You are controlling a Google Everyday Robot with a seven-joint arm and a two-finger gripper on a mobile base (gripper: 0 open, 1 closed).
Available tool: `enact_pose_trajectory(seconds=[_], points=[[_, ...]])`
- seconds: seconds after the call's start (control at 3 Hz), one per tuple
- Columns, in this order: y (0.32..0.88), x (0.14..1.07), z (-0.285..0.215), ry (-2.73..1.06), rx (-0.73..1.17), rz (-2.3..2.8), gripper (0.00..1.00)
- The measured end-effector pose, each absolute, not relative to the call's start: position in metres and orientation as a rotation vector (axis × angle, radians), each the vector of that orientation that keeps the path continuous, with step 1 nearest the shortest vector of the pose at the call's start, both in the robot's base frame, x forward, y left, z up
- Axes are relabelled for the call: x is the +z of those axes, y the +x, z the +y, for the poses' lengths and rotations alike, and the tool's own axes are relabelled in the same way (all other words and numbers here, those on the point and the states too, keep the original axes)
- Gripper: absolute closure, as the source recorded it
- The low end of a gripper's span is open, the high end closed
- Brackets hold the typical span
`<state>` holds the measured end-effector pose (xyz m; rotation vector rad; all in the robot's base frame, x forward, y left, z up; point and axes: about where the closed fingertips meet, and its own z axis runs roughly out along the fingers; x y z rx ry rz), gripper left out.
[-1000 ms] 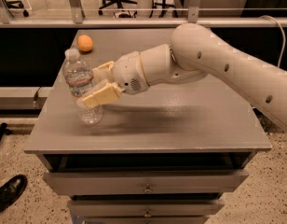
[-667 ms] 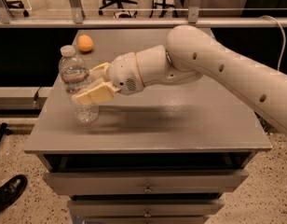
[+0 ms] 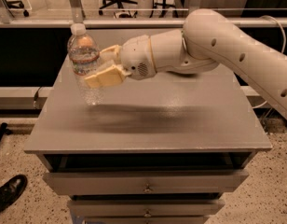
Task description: Pick water bottle
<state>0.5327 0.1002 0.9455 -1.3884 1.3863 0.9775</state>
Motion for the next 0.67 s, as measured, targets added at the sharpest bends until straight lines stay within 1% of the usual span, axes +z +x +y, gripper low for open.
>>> enact_pose_trajectory(seconds=[0.33, 0.67], points=[[0.5446, 0.9781, 0.0729, -1.367, 0.898, 1.333, 1.00], [0.5469, 0.9858, 0.0694, -1.363, 0.884, 1.320, 1.00]])
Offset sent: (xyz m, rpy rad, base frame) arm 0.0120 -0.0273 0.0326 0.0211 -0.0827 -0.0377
